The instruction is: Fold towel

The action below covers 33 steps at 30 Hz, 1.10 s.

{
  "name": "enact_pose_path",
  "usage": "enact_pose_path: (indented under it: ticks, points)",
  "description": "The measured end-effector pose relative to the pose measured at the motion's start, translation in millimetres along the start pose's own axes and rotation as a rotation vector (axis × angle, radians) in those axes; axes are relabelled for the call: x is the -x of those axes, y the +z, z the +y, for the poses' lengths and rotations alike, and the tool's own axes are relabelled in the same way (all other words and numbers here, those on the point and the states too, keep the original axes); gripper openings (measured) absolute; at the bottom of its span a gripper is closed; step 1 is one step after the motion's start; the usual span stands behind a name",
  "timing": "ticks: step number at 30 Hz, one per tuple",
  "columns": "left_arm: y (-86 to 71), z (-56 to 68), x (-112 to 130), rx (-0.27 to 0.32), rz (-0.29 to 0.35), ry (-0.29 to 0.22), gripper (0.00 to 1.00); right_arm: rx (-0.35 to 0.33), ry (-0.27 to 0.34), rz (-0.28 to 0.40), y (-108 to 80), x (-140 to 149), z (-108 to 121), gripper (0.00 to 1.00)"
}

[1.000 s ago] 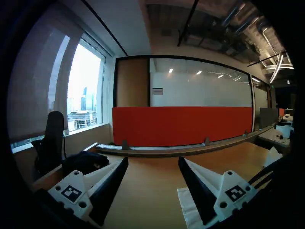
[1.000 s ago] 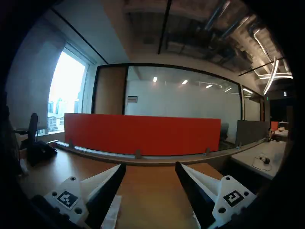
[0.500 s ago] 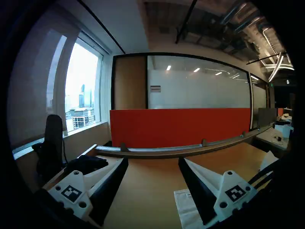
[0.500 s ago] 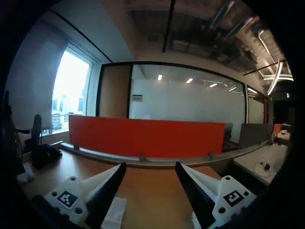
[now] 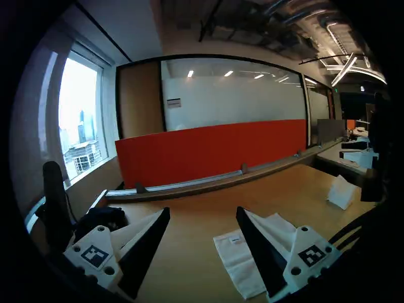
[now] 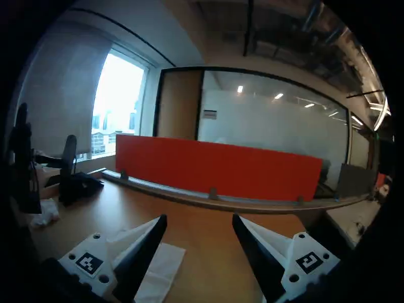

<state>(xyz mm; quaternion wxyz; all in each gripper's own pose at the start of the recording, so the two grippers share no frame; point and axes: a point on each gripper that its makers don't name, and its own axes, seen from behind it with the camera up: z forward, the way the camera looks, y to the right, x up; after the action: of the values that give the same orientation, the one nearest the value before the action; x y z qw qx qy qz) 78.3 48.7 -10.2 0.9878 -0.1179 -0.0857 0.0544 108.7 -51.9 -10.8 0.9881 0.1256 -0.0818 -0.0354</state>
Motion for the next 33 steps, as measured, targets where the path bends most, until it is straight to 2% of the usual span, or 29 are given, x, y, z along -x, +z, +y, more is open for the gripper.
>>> enact_pose_path:
  ticks: [5, 8, 20, 33]
  points:
    - [2.2, 21.8, 16.4, 0.083, -0.045, 0.022, 0.98, -0.071, -0.020, -0.051, 2.0, 13.2, -16.1, 1.00]
    - [4.5, 30.7, 33.0, 0.115, -0.079, 0.027, 0.98, -0.108, -0.036, -0.081, 3.4, 23.2, -25.4, 1.00]
    - [11.5, 53.2, 101.3, 0.179, -0.188, 0.041, 0.98, -0.212, -0.063, -0.199, 5.4, 83.7, -55.0, 1.00]
    - [14.2, 80.2, 183.2, 0.252, -0.328, 0.063, 0.97, -0.266, -0.079, -0.322, 2.8, 161.6, -74.1, 1.00]
